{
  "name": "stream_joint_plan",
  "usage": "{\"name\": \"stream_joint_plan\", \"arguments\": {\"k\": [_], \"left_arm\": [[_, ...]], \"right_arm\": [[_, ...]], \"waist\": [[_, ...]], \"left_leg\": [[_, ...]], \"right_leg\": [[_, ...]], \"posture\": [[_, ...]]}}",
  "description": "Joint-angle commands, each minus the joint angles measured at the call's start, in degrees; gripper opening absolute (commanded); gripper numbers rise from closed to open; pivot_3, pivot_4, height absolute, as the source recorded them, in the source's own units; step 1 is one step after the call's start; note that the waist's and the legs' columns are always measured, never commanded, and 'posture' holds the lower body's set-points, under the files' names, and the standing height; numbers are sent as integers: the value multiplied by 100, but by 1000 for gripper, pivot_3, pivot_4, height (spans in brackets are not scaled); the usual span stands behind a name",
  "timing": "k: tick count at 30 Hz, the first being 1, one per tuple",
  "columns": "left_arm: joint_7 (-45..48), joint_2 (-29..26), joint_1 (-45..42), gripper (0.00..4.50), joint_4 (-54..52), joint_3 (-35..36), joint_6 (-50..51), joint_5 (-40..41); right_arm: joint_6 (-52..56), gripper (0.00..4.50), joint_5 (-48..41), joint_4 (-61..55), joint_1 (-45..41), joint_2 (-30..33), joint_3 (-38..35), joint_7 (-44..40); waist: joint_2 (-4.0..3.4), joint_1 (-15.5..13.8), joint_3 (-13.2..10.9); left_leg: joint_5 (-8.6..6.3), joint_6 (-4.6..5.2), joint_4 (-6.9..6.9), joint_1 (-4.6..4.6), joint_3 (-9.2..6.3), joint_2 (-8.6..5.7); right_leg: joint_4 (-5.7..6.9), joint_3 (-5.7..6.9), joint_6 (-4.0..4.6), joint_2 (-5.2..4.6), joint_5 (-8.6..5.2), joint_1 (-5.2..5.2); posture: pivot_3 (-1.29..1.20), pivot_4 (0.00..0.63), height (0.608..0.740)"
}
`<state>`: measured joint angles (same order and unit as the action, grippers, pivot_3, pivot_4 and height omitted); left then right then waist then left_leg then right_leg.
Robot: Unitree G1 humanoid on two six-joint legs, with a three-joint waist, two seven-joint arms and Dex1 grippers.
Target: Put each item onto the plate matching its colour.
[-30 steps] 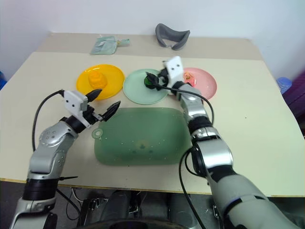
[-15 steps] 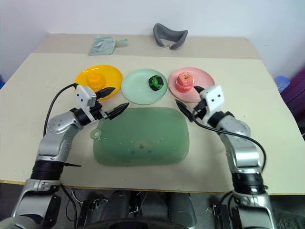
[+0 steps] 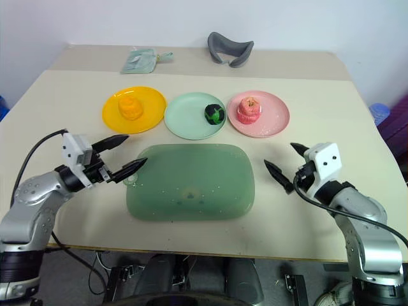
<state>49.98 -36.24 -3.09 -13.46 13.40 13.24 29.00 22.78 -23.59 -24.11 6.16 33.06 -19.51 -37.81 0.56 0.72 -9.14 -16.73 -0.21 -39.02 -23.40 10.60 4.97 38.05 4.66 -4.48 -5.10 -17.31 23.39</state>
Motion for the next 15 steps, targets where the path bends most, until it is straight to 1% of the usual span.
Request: {"name": "stream_joint_plan", "arguments": {"k": [1,9,15], "left_arm": [[98,-154,160,4500,-272,340,20,221],[213,-340,457,4500,-318,583,73,312],[311,-435,586,4500,-282,673,53,314]], "right_arm": [[-411,4447,-71,145,85,33,-271,-144],[-1004,4447,-11,647,402,-48,-242,-359],[-1131,4447,-62,749,500,-61,-260,-370]], "waist": [[0,1,0],[0,-1,0],[0,-2,0]], "left_leg": [[0,0,0,0,-1,0],[-1,1,-1,1,-2,0],[-1,1,-1,1,-3,0]], "right_leg": [[0,0,0,0,0,0],[0,0,0,-1,0,-2],[0,0,1,-1,0,-2]], "posture": [[0,150,740],[0,150,740],[0,150,740]]}}
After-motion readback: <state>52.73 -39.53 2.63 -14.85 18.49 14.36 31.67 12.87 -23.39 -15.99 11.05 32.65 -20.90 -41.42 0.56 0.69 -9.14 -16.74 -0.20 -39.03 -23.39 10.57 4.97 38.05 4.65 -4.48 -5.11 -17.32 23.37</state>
